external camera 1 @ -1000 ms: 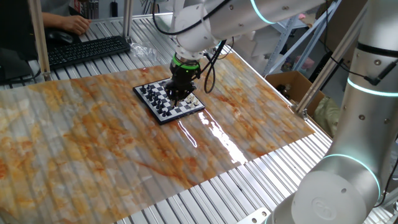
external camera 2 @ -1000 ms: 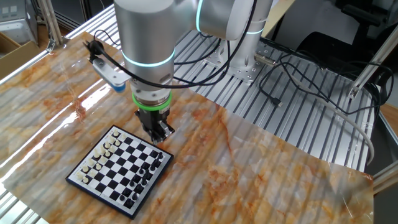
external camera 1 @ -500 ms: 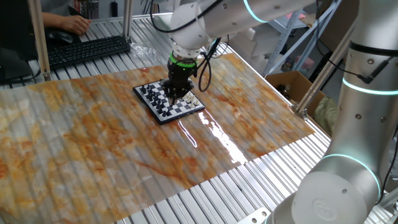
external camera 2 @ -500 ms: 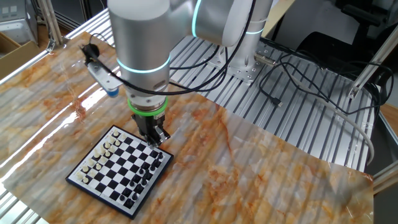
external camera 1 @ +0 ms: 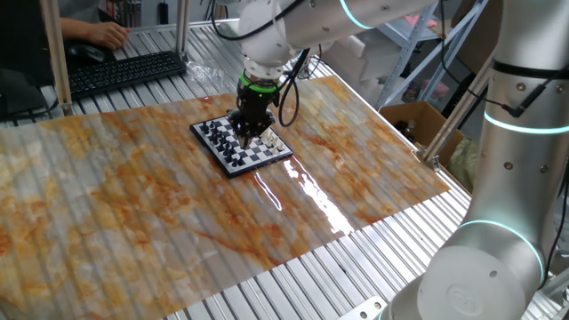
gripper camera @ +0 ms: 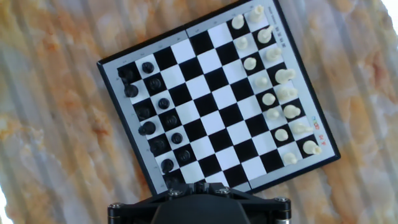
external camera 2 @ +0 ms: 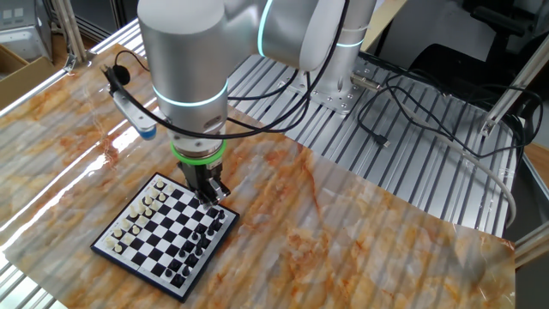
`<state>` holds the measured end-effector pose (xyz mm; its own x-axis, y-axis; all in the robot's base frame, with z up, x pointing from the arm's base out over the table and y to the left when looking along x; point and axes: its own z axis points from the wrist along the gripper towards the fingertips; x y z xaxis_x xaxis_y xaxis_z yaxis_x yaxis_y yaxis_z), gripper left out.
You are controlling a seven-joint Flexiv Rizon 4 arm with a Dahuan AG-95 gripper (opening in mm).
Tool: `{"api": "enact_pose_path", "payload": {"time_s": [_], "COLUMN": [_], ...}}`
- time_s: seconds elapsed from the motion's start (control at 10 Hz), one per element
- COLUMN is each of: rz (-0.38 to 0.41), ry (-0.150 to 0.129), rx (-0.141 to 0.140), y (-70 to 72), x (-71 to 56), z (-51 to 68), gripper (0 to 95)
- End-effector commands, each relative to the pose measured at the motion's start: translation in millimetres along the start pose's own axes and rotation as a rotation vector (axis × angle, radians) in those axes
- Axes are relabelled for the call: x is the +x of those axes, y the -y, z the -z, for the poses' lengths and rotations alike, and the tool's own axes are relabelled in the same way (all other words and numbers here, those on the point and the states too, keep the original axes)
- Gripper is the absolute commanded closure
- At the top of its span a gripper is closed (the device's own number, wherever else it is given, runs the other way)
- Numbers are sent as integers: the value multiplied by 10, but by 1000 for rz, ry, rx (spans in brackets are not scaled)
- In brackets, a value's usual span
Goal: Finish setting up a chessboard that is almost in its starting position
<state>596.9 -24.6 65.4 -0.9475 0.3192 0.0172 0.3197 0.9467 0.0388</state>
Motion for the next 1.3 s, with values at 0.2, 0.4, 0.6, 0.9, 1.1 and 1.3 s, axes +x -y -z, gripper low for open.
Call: {"api": "enact_pose_path", "payload": {"time_s": [0.2, 0.4, 0.6, 0.9, 1.1, 1.3], "rz": [-4, -13, -14, -14, -21, -18], "ry": [1, 3, 3, 3, 6, 6], "rx": [1, 0, -2, -3, -3, -4], "y": [-4, -39, -59, -63, -64, -64], "x": [1, -14, -31, -36, -36, -36], "z": [-8, -32, -50, -56, -55, -55], "gripper": [950, 950, 950, 950, 950, 950]}}
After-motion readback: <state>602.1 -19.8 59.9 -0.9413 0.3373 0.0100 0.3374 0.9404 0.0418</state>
